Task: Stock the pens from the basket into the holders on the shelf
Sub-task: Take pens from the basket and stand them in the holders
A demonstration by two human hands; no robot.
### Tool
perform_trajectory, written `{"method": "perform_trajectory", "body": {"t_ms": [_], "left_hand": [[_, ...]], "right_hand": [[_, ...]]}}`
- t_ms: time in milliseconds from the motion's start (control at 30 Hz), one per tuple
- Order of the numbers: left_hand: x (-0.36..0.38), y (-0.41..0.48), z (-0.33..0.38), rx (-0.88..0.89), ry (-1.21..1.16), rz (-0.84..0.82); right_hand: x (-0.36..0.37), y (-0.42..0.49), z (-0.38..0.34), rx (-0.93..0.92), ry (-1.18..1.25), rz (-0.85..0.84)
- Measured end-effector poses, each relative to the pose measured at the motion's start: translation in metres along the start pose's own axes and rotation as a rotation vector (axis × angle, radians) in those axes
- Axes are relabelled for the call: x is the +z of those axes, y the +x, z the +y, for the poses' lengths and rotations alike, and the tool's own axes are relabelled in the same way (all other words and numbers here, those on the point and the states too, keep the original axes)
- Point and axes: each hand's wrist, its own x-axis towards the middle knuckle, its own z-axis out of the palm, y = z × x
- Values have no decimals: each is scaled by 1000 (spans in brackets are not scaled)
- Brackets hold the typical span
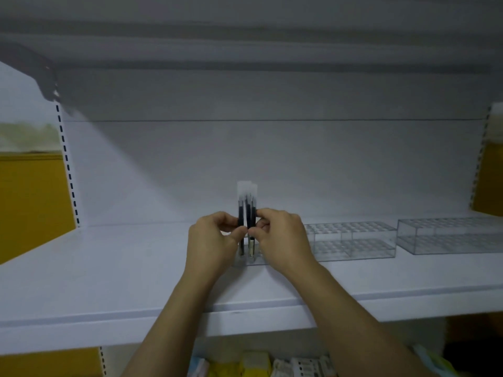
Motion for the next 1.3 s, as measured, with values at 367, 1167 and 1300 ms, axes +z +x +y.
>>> {"method": "perform_trajectory", "body": {"t_ms": [367, 1167, 1300], "left_hand": [[-8, -19, 0, -69, 51, -13], [136, -321, -4, 191, 311, -557], [174, -368, -31, 128, 412, -736]], "right_hand": [[-8, -24, -1, 46, -128, 56], [-108, -297, 164, 230, -488, -221], [-95, -356, 223, 389, -515, -481]]}}
